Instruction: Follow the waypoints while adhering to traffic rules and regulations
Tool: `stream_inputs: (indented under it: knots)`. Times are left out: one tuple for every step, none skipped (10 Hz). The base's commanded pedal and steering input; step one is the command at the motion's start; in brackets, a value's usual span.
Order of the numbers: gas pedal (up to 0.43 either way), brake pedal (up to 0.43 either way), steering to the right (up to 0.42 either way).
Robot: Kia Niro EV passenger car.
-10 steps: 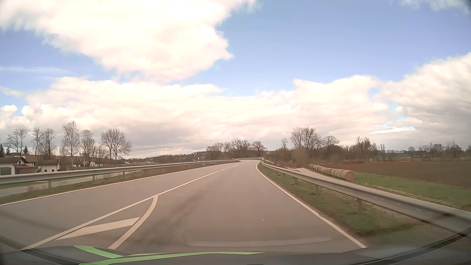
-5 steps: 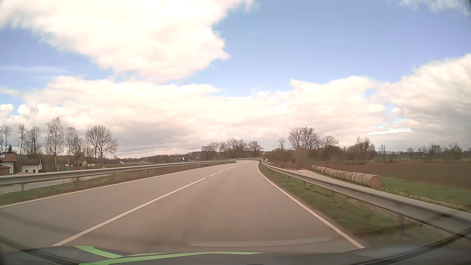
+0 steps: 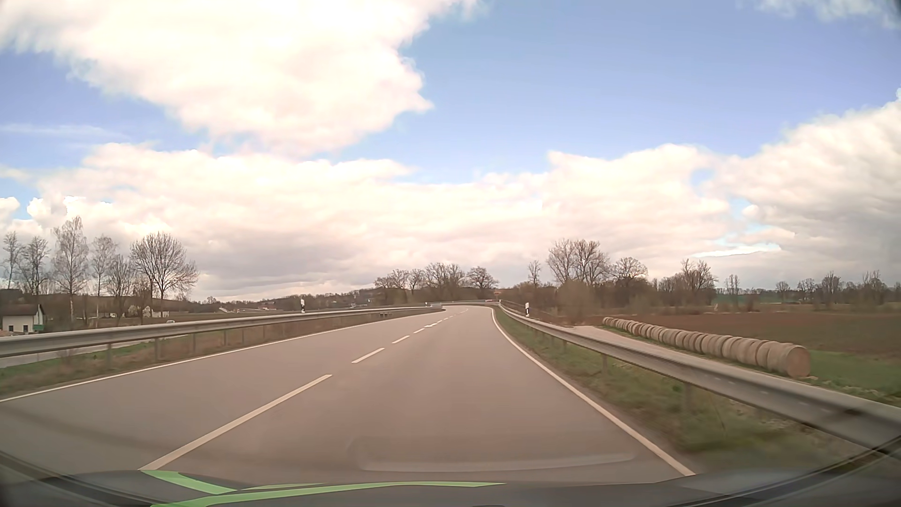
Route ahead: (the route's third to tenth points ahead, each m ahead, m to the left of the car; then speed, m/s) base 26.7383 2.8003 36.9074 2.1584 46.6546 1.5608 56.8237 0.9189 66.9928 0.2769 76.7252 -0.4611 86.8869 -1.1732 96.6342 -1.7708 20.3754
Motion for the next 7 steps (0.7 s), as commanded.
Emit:
stream_inputs:
  knots:
    - [0.209, 0.0, 0.008]
    - [0.209, 0.0, 0.008]
    - [0.209, 0.0, 0.008]
    - [0.209, 0.0, 0.008]
    - [0.22, 0.0, 0.008]
    - [0.22, 0.0, 0.009]
    - [0.22, 0.0, 0.009]
